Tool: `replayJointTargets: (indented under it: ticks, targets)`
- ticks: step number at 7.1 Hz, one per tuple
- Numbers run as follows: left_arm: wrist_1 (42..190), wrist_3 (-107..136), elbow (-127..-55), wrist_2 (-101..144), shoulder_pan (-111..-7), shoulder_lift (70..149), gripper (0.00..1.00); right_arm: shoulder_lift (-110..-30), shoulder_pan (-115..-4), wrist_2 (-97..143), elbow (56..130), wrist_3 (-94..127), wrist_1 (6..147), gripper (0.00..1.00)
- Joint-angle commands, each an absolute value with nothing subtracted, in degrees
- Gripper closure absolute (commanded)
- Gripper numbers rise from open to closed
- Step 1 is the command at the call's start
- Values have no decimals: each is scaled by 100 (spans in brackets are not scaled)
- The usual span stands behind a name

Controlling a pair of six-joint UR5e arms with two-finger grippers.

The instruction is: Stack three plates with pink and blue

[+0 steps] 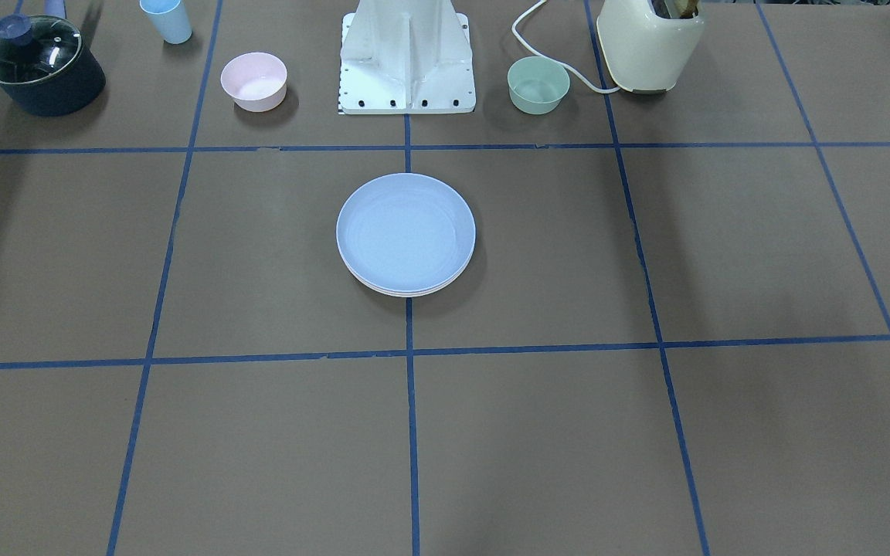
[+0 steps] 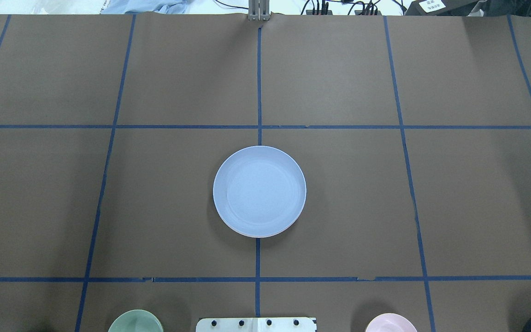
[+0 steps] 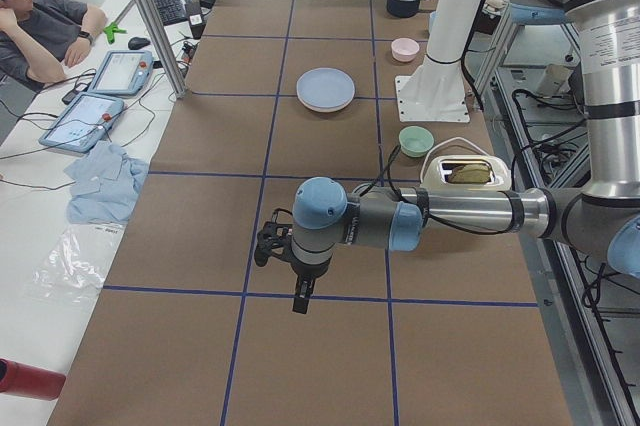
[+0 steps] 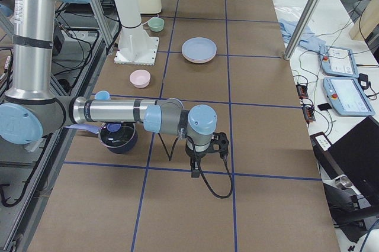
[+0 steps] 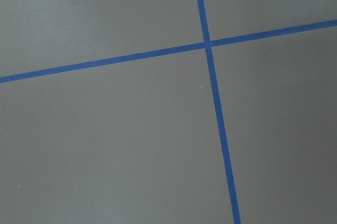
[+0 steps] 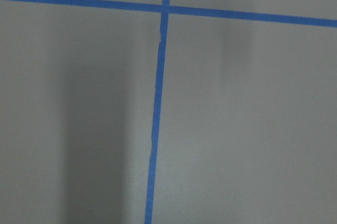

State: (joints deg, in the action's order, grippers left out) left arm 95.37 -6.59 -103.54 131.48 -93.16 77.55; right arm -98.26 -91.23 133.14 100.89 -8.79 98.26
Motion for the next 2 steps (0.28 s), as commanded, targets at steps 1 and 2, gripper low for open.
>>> replayJointTargets:
  ticks: [1, 2]
  targets:
    - [9554, -668, -10354, 13148, -9316, 7761, 0, -9826, -9123, 13316, 10063, -879, 9826, 0]
    - [9554, -668, -10354, 13148, -9316, 7761, 0, -9826, -9123, 13315, 10055, -879, 9826, 0]
